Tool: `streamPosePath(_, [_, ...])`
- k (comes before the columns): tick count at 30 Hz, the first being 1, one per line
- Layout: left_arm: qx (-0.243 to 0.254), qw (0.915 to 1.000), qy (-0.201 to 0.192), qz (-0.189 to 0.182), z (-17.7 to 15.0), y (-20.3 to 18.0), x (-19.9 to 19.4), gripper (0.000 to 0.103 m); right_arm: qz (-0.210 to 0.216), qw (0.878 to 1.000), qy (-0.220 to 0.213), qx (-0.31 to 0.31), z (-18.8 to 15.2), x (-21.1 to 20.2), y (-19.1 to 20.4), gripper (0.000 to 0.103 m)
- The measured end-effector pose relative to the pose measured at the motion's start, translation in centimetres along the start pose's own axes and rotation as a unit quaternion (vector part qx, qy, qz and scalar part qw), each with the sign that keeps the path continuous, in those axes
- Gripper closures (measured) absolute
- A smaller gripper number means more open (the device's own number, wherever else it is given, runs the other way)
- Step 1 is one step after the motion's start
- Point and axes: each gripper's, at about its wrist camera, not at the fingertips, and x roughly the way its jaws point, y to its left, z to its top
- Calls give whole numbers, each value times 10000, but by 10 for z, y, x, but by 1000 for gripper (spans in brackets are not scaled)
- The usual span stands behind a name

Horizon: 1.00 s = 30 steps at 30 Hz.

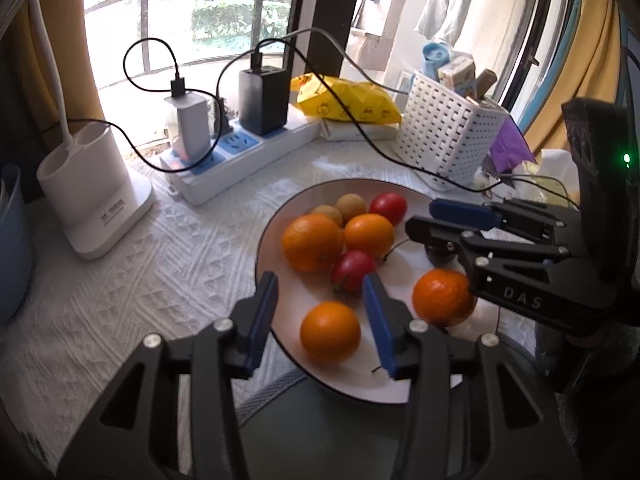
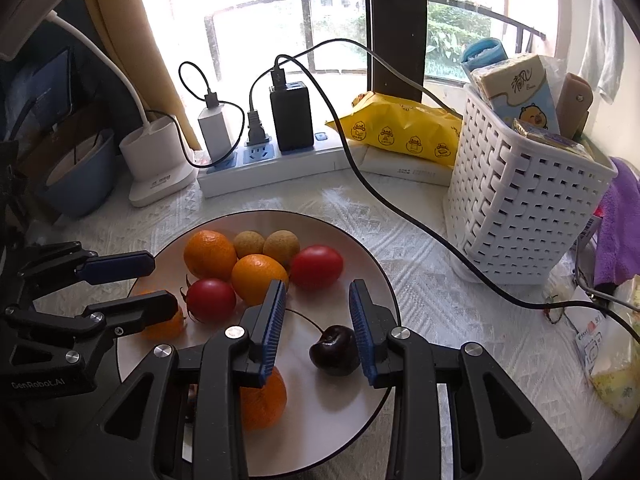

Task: Organize fruits
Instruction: 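Open the left tool to drop the orange while the right tool releases the tomato onto the plate, then withdraw both open tools up and away from the plate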

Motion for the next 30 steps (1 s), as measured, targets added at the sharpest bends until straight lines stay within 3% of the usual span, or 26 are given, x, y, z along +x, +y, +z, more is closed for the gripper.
streamPosePath(30, [22, 9996, -269, 16, -29, -19, -60, 57, -100, 9998, -187, -24, -21, -61, 26, 68])
